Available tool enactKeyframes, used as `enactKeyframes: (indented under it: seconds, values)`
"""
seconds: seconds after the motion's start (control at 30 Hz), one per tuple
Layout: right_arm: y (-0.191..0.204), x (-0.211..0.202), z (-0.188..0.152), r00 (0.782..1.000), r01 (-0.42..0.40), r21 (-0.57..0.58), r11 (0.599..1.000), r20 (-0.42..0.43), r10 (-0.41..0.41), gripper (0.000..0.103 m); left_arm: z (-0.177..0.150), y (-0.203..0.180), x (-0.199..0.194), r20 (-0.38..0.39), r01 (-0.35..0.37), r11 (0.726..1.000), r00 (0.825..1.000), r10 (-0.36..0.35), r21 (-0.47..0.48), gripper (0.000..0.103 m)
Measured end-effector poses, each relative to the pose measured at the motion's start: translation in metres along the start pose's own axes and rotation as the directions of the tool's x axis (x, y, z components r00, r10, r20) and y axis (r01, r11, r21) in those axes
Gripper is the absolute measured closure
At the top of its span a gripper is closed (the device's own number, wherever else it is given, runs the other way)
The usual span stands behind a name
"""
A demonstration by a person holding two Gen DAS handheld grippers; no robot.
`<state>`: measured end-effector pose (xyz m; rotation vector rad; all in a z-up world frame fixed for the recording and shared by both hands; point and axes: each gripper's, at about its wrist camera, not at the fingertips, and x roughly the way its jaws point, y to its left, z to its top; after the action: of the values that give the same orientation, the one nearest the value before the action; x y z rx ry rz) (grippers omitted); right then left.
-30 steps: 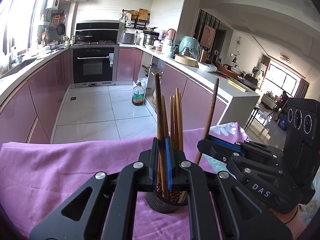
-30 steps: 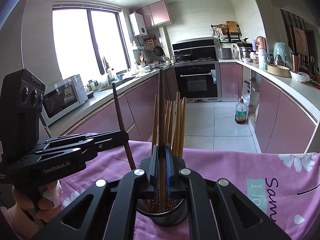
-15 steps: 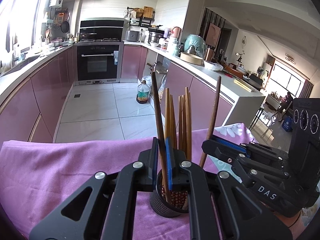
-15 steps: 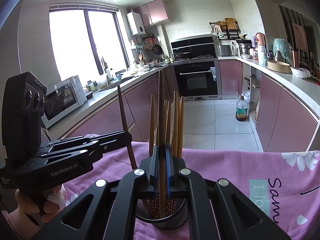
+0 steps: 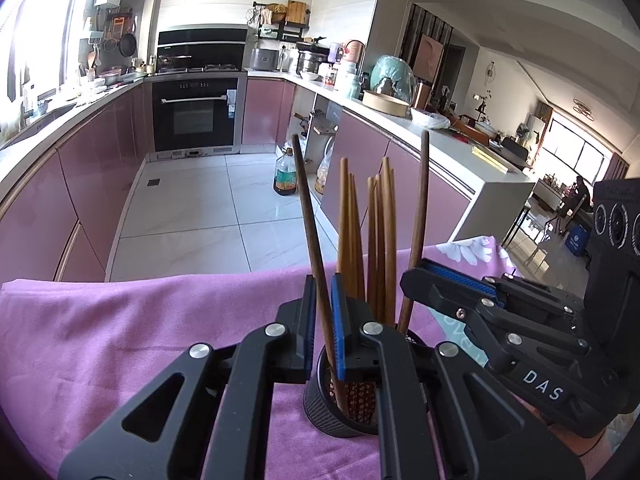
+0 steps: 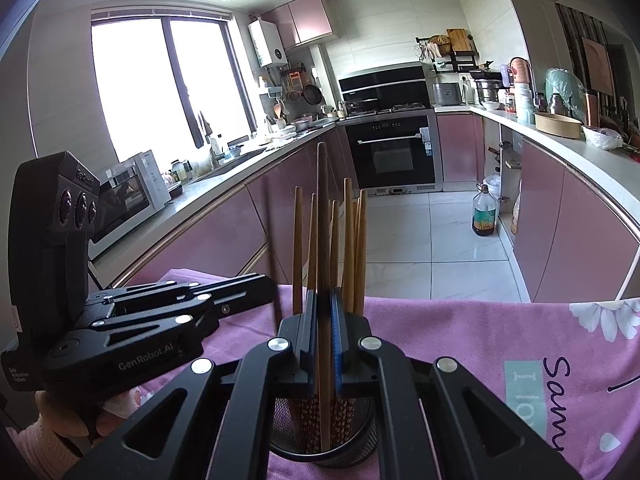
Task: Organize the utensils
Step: 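Lower both held chopsticks down into the black mesh cup, then open both grippers and pull them back from the cup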
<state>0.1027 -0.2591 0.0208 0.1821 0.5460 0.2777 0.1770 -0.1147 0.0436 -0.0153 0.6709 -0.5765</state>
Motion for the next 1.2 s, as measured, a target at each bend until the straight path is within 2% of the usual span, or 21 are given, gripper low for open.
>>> enactKeyframes:
  seconds: [0.17,0.37,0.43,0.57,0.63,0.7,0.73,0.77,0.8,0.87,0.9,0.93,1.2]
  values:
    - [0.001,0.003,0.001,1.0,0.003,-0.002,1.0,-0.003,-0.003,0.098,0.0,0.006,0.006,-0.01,0.007,1.0,1.0,-0.007,-0.013,0.095]
    - [0.001,0.004,-0.001,1.0,0.015,0.009,1.0,0.003,-0.015,0.093,-0.006,0.01,0.005,-0.005,0.012,1.0,1.0,-0.012,-0.015,0.094]
    - [0.001,0.002,-0.003,1.0,0.019,0.011,1.0,0.007,-0.019,0.089,-0.01,0.011,0.003,0.001,0.006,1.0,1.0,-0.006,-0.012,0.082]
    - [0.003,-0.008,-0.009,0.999,0.031,-0.007,0.999,0.022,-0.031,0.075,-0.02,0.015,-0.006,0.032,-0.012,1.0,0.999,0.013,-0.017,0.063]
    - [0.005,-0.017,-0.014,0.998,0.044,-0.021,0.999,0.042,-0.043,0.065,-0.025,0.018,-0.013,0.059,-0.031,0.999,0.998,0.032,-0.022,0.037]
    - [0.008,-0.027,-0.02,0.996,0.065,-0.041,0.997,0.066,-0.062,0.047,-0.03,0.022,-0.021,0.091,-0.057,0.998,0.994,0.059,-0.026,0.023]
    - [0.009,-0.031,-0.023,0.994,0.076,-0.051,0.996,0.078,-0.072,0.043,-0.034,0.024,-0.027,0.113,-0.075,0.997,0.991,0.077,-0.026,0.017]
    - [0.011,-0.037,-0.028,0.991,0.095,-0.057,0.994,0.097,-0.09,0.034,-0.038,0.025,-0.031,0.127,-0.086,0.996,0.988,0.088,-0.024,0.014]
    - [0.01,-0.042,-0.031,0.99,0.103,-0.057,0.993,0.106,-0.097,0.027,-0.043,0.027,-0.039,0.153,-0.107,0.994,0.982,0.109,-0.022,0.005]
    - [0.011,-0.048,-0.04,0.986,0.128,-0.065,0.99,0.12,-0.12,0.02,-0.05,0.032,-0.051,0.185,-0.128,0.991,0.974,0.132,-0.03,0.006]
    - [0.012,-0.051,-0.044,0.982,0.146,-0.067,0.987,0.127,-0.137,0.01,-0.055,0.035,-0.057,0.197,-0.134,0.99,0.971,0.138,-0.032,0.006]
    - [0.013,-0.053,-0.049,0.979,0.16,-0.071,0.985,0.135,-0.15,0.005,-0.06,0.037,-0.061,0.207,-0.146,0.989,0.967,0.149,-0.034,0.006]
    - [0.023,-0.067,-0.069,0.969,0.2,-0.075,0.977,0.161,-0.186,0.006,-0.101,0.051,-0.105,0.279,-0.209,0.975,0.934,0.222,-0.077,0.006]
